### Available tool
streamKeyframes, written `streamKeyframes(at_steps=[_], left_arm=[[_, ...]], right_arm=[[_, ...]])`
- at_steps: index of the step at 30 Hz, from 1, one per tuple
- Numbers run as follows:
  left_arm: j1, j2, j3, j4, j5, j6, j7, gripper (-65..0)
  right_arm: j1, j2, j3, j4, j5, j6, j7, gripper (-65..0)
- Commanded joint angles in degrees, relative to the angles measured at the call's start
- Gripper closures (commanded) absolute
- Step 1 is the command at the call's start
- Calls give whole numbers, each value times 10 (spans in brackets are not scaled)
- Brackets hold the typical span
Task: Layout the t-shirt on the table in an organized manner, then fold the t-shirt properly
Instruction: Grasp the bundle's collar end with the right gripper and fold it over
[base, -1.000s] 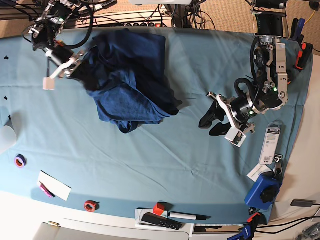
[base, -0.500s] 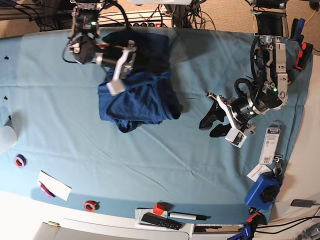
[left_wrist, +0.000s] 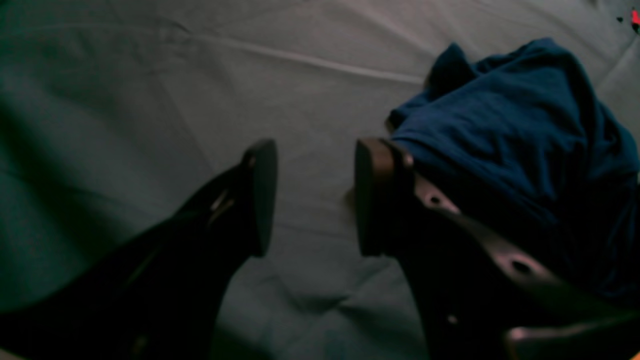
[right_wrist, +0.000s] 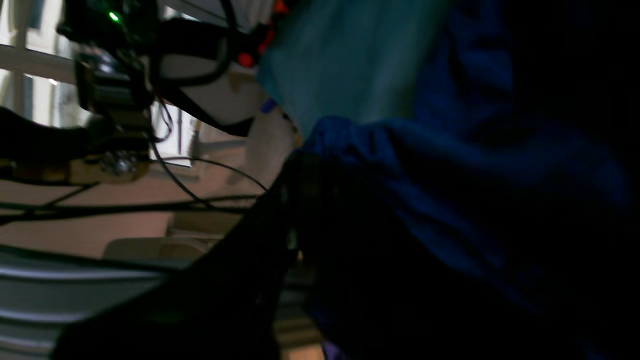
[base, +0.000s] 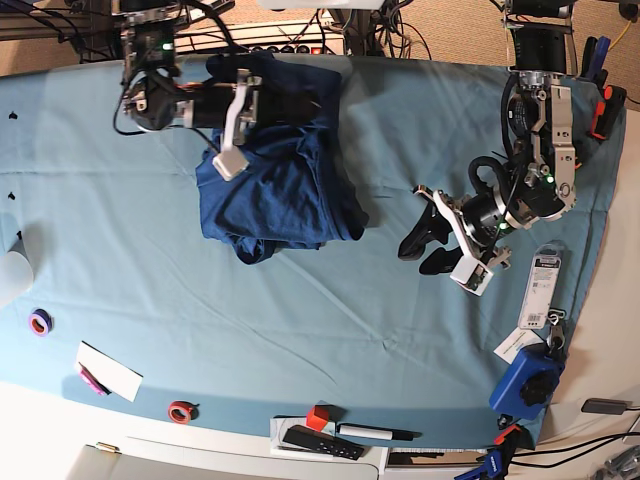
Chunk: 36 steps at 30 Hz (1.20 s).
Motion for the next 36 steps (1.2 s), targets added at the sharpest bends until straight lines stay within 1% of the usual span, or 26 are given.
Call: streamKeyframes(at_steps=[1,8,10,14,15,16,20,24,30,31,33,34,35,36], left_arm=[[-10,-3,-2,9,-10,-1,-17,-264],[-10,-3,-2,9,-10,-1,-22,-264],[-10,-3,-2,9,-10,-1,-26,-264],[-10,-3,-2,9,-10,-1,-26,-264],[-10,-3,-2,9,-10,-1,-26,-264],[-10,-3,-2,9,-10,-1,-26,-264],[-10,-3,-2,9,-10,-1,-26,-264],[-10,-3,-2,9,-10,-1,-26,-264],[-10,-3,-2,9,-10,-1,-26,-264],[-10,-3,-2,9,-9,-1,-26,-264],[-10,-3,-2,9,-9,-1,-26,-264],[-9,-3,-2,9,-9,-1,-26,-264],[-8,-3,-2,9,-9,-1,-26,-264],[-7,-3,-2,9,-9,-1,-26,-264]], right_arm=[[2,10,1,9,17,1,5,0],[-27,43,1,9,17,1,5,-1],[-36,47,1,9,17,1,5,-23],[-45,47,1,26,17,1,5,-180],[-45,47,1,34,17,1,5,-207],[-44,47,1,45,17,1,5,-219],[-44,47,1,106,17,1,5,-220],[-41,47,1,200,17,1,5,-220],[-17,42,9,313,12,1,5,-220],[-12,37,19,321,-30,1,5,-220],[-2,21,51,323,-138,1,5,-223],[2,12,71,323,-188,1,5,-245],[5,3,93,322,-215,1,12,-297],[9,-3,114,322,-225,1,34,-357]])
